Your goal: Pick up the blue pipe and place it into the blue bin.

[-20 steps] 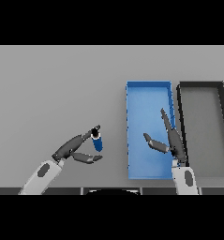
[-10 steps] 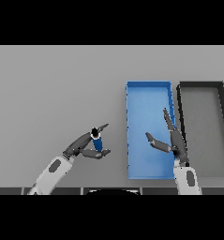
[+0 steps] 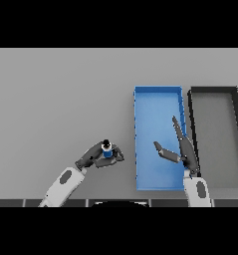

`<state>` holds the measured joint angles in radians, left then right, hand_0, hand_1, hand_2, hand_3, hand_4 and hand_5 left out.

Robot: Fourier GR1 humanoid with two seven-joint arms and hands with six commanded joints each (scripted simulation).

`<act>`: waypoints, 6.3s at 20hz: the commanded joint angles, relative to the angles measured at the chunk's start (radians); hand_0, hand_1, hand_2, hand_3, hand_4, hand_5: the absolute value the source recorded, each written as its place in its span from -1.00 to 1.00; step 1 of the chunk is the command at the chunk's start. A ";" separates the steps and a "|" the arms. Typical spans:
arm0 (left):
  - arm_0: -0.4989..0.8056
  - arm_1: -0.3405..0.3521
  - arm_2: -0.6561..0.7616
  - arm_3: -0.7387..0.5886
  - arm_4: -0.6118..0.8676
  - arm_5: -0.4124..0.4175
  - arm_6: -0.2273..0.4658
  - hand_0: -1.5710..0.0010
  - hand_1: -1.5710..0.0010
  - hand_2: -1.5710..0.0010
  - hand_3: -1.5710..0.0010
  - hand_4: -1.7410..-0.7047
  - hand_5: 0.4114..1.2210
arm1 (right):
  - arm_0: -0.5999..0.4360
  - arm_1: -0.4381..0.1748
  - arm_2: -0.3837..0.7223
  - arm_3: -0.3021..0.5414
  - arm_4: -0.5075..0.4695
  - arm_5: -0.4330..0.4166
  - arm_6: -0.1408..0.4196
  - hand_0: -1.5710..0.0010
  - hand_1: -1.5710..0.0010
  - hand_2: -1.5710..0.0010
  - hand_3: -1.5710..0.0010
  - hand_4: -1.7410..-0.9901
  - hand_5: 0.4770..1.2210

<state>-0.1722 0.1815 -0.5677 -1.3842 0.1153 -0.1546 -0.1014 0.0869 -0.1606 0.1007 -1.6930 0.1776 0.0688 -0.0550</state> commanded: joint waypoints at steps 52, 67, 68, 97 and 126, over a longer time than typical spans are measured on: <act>-0.027 -0.136 0.059 -0.220 -0.165 -0.113 0.056 -1.00 -1.00 -1.00 -1.00 -0.49 1.00 | -0.069 -0.007 0.277 -0.496 -0.058 0.208 0.456 1.00 1.00 1.00 1.00 0.37 -0.86; -0.024 -0.179 0.115 -0.205 -0.146 -0.199 0.098 -1.00 -1.00 -0.95 -0.45 -0.72 1.00 | -0.445 0.097 0.303 -0.285 -0.141 0.295 0.590 0.20 0.17 0.16 0.36 -0.05 -0.88; -0.013 -0.176 0.111 -0.211 -0.153 -0.197 0.099 -1.00 -1.00 -0.96 -0.48 -0.78 1.00 | -0.441 0.097 0.315 -0.281 -0.130 0.300 0.575 -0.04 -0.07 -0.07 0.16 -0.21 -0.86; -0.025 -0.168 0.150 -0.198 -0.234 -0.275 0.135 0.87 0.88 0.88 0.91 0.47 -0.33 | -0.357 0.303 0.293 -0.290 -0.028 0.306 0.455 -1.00 -1.00 -1.00 -1.00 -0.36 1.00; 0.009 -0.151 0.152 -0.232 -0.233 -0.248 0.214 1.00 1.00 1.00 1.00 0.54 -0.86 | -0.652 -0.098 -0.236 -0.232 -0.392 -0.054 0.665 -1.00 -1.00 -1.00 -1.00 -0.36 1.00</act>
<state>-0.1624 0.0310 -0.4152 -1.6161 -0.1179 -0.4027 0.1118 -0.5640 -0.2586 -0.1354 -1.9252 -0.2137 0.0178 0.6096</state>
